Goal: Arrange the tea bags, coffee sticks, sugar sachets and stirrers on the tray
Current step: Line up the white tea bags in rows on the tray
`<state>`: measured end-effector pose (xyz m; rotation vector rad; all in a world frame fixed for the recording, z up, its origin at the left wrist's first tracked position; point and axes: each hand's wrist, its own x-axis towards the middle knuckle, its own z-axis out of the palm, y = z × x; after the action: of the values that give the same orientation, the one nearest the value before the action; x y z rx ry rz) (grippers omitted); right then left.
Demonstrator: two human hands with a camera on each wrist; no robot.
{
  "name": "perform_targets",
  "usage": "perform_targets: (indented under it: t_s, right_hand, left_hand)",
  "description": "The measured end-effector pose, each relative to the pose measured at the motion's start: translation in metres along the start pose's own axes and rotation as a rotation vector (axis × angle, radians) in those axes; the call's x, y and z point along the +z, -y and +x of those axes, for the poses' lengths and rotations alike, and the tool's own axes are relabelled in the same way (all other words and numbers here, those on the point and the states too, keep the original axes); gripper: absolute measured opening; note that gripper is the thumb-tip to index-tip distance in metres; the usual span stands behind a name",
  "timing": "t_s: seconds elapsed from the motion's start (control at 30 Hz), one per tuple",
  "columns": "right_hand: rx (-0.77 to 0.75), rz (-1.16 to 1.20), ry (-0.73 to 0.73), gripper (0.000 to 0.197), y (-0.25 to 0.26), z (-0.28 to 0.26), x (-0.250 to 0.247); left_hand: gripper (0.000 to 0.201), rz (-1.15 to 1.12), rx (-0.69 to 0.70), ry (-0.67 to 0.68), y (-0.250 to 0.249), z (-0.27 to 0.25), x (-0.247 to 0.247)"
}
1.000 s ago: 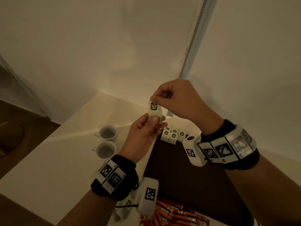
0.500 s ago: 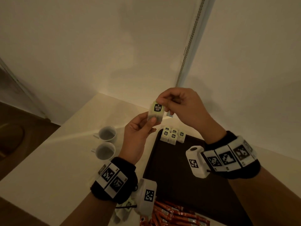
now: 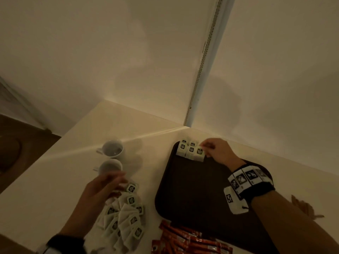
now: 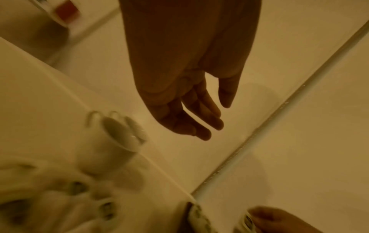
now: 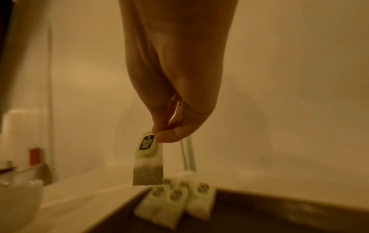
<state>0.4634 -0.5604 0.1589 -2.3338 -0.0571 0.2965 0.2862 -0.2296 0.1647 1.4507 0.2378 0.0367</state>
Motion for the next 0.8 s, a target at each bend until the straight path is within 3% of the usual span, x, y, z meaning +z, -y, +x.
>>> perform_targets:
  t_s: [0.1, 0.2, 0.43, 0.8]
  right_hand:
    - [0.149, -0.004, 0.060, 0.016, -0.037, 0.012, 0.013]
    - [0.204, -0.022, 0.109, 0.018, -0.059, 0.021, 0.022]
    - [0.234, -0.048, -0.038, 0.012, -0.074, 0.051, 0.029]
    - [0.218, -0.124, -0.085, 0.005, -0.073, 0.071, 0.031]
  left_hand:
    - [0.014, 0.041, -0.144, -0.097, 0.024, -0.019, -0.036]
    - [0.018, 0.143, -0.282, -0.192, 0.046, -0.035, -0.069]
    - [0.021, 0.266, -0.463, -0.255, 0.067, -0.053, -0.105]
    - [0.024, 0.224, -0.564, -0.281, 0.075, -0.060, -0.122]
